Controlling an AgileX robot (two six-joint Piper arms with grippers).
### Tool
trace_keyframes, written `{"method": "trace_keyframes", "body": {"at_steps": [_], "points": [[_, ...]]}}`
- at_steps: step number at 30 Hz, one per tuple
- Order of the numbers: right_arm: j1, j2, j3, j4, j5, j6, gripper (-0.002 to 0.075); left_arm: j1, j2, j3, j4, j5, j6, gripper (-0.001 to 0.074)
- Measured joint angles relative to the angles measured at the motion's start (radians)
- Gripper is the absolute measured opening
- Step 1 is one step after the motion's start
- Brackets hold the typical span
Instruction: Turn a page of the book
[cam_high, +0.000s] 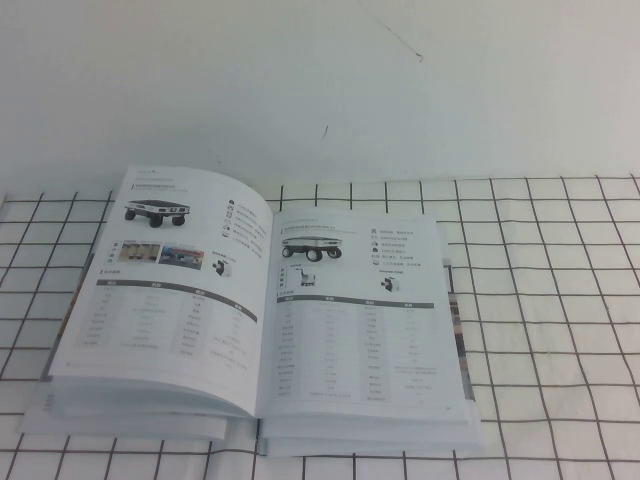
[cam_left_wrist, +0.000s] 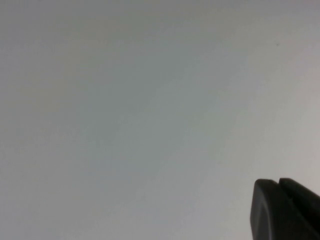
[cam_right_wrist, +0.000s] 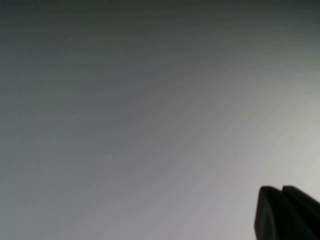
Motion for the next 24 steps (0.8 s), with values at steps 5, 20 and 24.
{"method": "trace_keyframes", "body": {"at_steps": [5,20,24], "points": [[0.0,0.116,-0.202,-0.02,0.273,0.076,-0.0002,0.0,0.076,-0.191,0.131,0.2,0.0,-0.0003],[0.0,0.628,-0.373,-0.001,1.04,0.062,-0.0002,0.0,0.661,-0.515,-0.012,1.02,-0.001,-0.0003],[0.0,0.686,-0.373,0.068,1.08,0.033,-0.0002,0.0,0.785,-0.515,-0.074,1.093,0.088,-0.0002]]}}
